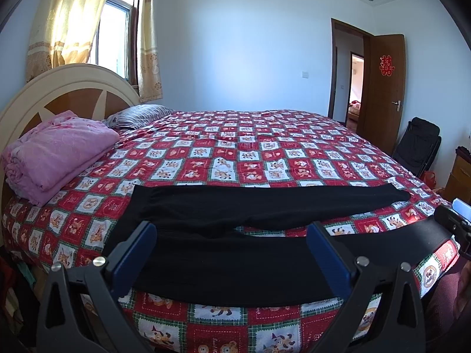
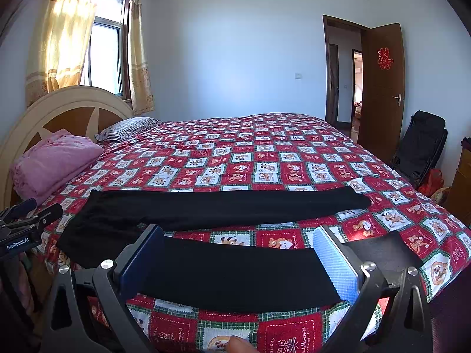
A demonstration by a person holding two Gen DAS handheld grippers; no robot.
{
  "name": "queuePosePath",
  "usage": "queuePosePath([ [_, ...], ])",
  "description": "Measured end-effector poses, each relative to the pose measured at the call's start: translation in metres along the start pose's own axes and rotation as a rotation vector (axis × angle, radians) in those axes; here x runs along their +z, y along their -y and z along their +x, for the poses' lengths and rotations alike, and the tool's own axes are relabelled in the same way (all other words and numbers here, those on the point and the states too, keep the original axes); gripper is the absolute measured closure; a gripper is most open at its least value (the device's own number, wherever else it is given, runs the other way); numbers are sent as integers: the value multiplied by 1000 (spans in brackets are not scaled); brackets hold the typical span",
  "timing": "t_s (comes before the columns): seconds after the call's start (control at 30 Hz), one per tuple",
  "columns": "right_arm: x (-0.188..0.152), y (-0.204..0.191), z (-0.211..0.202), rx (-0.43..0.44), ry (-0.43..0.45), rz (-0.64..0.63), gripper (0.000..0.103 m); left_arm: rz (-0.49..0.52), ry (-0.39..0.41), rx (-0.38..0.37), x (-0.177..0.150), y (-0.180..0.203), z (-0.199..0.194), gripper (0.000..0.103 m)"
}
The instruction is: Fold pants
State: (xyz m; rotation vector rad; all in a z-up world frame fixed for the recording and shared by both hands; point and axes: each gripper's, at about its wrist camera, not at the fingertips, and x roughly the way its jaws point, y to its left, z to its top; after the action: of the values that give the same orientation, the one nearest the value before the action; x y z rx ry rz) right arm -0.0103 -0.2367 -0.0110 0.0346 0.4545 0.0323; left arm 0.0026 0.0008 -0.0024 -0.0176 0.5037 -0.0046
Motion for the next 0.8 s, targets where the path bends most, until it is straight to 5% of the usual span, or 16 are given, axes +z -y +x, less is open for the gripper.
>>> queuePosePath([
  [0.8,-5,-3,7,-8,-24,-8,1,-1,-1,1,-2,-1,0,0],
])
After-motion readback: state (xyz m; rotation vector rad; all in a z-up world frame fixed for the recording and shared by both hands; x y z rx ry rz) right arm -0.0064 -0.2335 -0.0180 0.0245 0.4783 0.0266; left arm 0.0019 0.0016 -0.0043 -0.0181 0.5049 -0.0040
